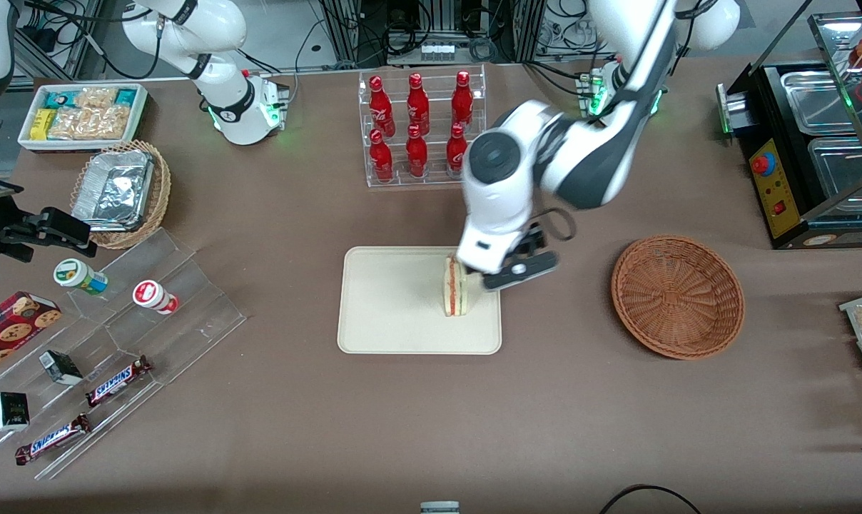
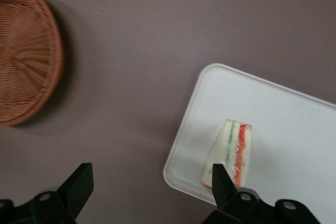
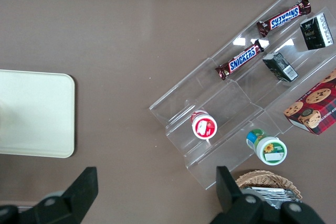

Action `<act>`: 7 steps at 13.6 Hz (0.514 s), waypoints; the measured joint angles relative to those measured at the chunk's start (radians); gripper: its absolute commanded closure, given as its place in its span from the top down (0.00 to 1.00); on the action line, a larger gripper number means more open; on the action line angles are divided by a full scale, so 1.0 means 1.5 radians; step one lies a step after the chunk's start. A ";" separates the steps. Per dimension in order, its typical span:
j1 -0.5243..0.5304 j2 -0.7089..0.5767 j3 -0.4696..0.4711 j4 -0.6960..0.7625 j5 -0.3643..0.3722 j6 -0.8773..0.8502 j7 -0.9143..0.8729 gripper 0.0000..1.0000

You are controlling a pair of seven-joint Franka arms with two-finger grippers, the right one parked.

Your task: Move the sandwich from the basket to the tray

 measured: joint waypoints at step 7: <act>0.005 -0.136 0.129 -0.005 0.000 -0.135 0.113 1.00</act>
